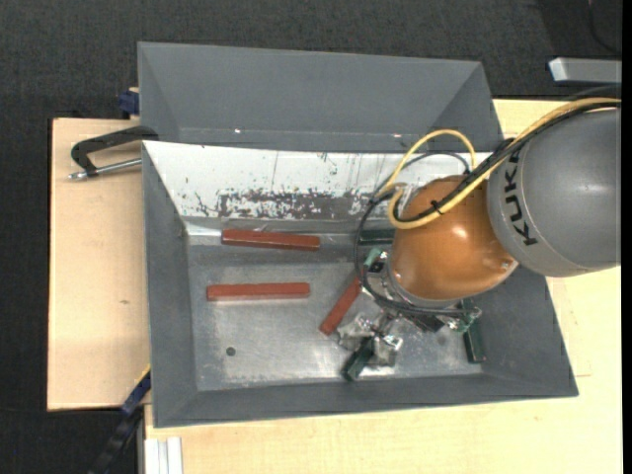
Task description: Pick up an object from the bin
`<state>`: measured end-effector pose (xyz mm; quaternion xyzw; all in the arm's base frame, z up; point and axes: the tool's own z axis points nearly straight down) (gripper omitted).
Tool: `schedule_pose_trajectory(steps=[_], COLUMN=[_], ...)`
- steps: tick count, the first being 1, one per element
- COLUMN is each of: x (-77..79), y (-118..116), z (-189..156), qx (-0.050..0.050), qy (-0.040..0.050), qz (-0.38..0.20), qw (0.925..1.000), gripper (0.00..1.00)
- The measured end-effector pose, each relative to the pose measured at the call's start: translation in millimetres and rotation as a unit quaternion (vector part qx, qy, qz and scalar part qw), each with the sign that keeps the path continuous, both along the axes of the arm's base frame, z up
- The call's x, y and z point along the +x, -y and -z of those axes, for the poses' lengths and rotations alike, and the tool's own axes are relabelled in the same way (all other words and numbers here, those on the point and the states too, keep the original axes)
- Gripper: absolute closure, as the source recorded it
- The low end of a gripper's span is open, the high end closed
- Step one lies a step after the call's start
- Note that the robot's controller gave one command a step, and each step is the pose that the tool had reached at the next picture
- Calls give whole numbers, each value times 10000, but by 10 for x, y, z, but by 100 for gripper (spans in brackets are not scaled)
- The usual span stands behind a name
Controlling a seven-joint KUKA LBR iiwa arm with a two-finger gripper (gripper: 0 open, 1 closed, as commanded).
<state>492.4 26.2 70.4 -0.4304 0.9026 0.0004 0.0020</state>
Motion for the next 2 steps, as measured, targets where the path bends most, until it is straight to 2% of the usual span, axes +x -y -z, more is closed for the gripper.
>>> schedule_pose_trajectory(steps=[1,2], x=[87,170], y=[-81,-9], z=[-553,-2138], qx=[-3,-2], qy=[-24,14], qz=[35,-268], qw=[10000,9996], gripper=[100,100])
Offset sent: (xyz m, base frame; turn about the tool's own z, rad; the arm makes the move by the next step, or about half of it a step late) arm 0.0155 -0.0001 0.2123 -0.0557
